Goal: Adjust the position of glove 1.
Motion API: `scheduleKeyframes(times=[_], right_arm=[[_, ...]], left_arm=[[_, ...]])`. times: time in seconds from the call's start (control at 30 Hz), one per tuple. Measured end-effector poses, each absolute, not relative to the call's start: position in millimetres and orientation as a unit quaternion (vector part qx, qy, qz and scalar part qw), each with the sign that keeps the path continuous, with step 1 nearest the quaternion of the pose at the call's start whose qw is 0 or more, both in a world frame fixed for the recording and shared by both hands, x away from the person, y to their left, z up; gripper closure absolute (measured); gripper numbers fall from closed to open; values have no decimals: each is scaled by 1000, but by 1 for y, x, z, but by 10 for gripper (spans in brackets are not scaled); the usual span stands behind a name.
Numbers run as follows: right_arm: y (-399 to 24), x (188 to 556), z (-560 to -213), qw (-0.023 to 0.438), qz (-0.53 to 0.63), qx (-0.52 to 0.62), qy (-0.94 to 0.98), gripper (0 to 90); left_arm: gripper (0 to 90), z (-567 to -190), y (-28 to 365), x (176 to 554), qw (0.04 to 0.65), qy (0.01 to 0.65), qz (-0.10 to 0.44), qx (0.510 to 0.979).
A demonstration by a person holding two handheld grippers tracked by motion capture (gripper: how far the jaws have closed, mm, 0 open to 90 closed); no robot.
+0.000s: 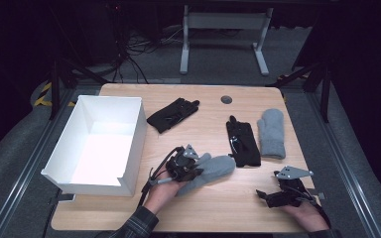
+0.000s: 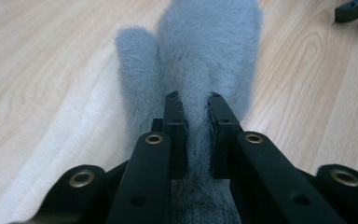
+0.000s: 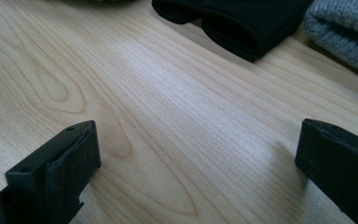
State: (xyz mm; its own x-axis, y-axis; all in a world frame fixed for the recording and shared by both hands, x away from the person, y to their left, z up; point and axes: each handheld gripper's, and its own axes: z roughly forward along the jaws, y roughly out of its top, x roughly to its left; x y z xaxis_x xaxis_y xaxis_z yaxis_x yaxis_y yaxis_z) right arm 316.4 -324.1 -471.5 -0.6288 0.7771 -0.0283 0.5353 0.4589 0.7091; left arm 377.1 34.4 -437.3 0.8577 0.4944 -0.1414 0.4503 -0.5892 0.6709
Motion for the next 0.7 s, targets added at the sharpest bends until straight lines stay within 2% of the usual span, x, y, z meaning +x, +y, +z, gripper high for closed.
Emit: scheduleKeyframes(times=[0.03,0.13,0.23,0.33,0.37,0.47,0.5,0.7], right_arm=[[-324,316,-471,177,341,393,835,2],[-324,316,-471,177,341,393,835,2],[-324,316,-471,177,341,393,835,2],[-324,316,-471,177,341,393,835,2],[-324,316,-471,177,341,393,835,2],[-324,316,-471,177,341,393,835,2],[-324,316,-471,177,341,393,835,2],[-324,316,-471,177,341,393,835,2]], left_arm=[[773,-438,35,377,365,269,26,891],[633,-435,39,376,369,266,27,890],[607,-429,44,374,377,266,39,886],[641,-422,55,375,391,272,51,878],[678,-421,59,377,390,275,54,877],[867,-421,72,384,378,302,60,873],[896,-422,74,386,370,307,57,875],[897,-439,77,386,321,334,63,884]])
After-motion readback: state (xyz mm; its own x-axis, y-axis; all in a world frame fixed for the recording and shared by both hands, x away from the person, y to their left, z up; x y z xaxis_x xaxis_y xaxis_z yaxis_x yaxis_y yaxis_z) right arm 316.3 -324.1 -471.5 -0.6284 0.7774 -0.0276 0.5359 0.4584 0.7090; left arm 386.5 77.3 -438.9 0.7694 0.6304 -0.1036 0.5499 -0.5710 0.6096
